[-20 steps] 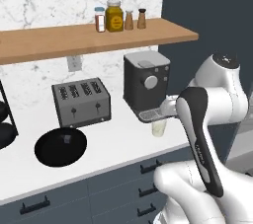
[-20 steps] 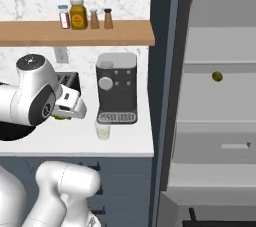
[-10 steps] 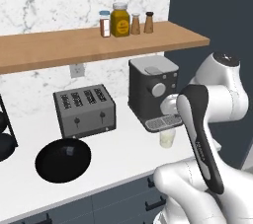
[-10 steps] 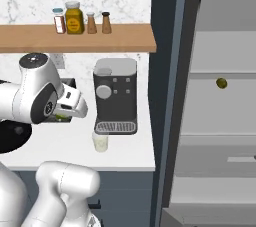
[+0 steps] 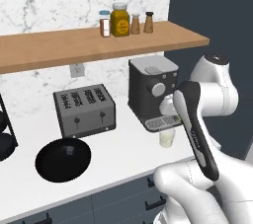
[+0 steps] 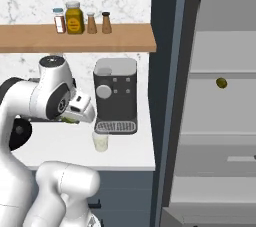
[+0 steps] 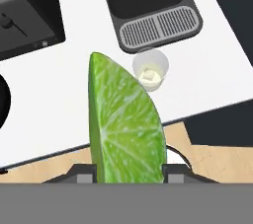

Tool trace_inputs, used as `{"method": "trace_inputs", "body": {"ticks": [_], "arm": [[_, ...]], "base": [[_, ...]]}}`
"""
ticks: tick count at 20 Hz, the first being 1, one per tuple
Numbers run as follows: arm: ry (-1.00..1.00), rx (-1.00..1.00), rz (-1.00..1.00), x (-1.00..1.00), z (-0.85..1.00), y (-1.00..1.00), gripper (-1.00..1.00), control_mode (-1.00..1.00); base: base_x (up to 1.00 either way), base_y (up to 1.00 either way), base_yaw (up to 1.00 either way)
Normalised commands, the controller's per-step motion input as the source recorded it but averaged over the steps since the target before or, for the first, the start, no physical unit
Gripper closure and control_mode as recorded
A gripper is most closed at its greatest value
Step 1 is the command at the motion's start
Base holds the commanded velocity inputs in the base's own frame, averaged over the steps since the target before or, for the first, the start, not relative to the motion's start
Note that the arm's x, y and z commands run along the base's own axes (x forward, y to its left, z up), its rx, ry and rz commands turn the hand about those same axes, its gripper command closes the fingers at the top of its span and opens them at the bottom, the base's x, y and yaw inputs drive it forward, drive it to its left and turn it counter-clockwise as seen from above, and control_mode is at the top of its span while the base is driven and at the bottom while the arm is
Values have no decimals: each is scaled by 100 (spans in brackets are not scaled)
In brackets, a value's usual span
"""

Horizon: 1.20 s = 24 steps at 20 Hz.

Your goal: Grab a lemon wedge from the fridge and one ice cube from the ice bowl, and put them in the glass of lemonade.

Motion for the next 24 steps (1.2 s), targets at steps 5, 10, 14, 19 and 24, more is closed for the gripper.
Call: {"method": "trace_inputs", "body": {"ticks": [5, 10, 14, 19, 24], "arm": [[2, 4, -5, 55, -81, -17, 100, -100], [1, 0, -6, 61, -51, -1, 100, -100], [1, 0, 0, 21, -27, -23, 100, -100], [0, -2, 0, 30, -23, -31, 100, -100], [0, -4, 0, 25, -11, -4, 100, -100]], "base": [[0, 0, 0], [0, 0, 0], [0, 0, 0], [0, 0, 0], [0, 0, 0]]}}
